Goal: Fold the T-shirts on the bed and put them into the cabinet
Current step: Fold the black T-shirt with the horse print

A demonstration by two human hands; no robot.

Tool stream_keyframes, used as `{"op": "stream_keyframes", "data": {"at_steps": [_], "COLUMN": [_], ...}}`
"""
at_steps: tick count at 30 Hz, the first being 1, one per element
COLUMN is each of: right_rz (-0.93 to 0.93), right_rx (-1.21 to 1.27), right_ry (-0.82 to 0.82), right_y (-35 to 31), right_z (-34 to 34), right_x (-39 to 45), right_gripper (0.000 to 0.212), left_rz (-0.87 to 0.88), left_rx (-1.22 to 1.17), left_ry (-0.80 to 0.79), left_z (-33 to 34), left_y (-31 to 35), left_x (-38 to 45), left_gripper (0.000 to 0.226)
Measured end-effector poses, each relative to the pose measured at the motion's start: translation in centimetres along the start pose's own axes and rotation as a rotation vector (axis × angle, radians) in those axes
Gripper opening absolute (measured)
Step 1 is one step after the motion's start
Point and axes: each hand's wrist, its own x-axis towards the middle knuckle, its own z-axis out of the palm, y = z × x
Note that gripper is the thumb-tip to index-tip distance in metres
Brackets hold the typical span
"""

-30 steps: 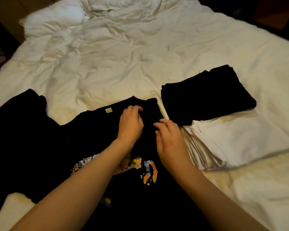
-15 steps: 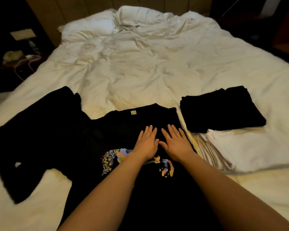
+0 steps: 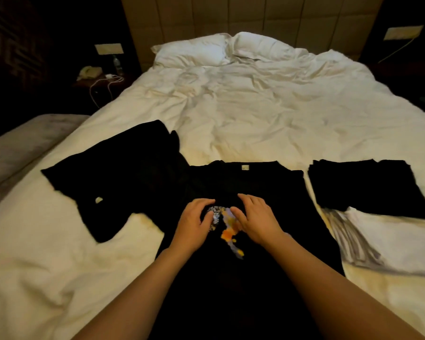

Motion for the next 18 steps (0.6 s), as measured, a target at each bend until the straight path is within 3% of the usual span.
{"op": "stream_keyframes", "data": {"at_steps": [4, 7, 10, 14, 18], "right_rz": [-0.144, -0.218, -0.280, -0.321, -0.322], "right_rx": [0.037, 0.000, -0.040, -0.095, -0.137], "right_ry": [-0.084, -0.148, -0.159, -0.157, -0.120], "right_y": [-5.0, -7.8, -10.0, -11.8, -12.4], "right_z": [1.2, 2.1, 2.5, 3.6, 4.8], "right_x": [1.1, 2.3, 3.4, 5.1, 6.9], "right_gripper": [0.061, 0.058, 0.056, 0.053, 0.051], "left_rz": [-0.175, -0.423, -0.589, -0.568, -0.547], "left_rx": [-0.050, -0.132, -0.272, -0.379, -0.340], "left_ry": [0.314, 0.455, 0.470, 0.480, 0.489], "left_z": [-3.5, -4.7, -5.3, -5.6, -6.2], "left_y": [-3.6, -5.7, -7.4, -9.6, -11.2], "left_x": [-3.3, -4.4, -3.5, -1.8, -0.4], "left_gripper": [0.022, 0.023, 0.038, 0.060, 0.047]}}
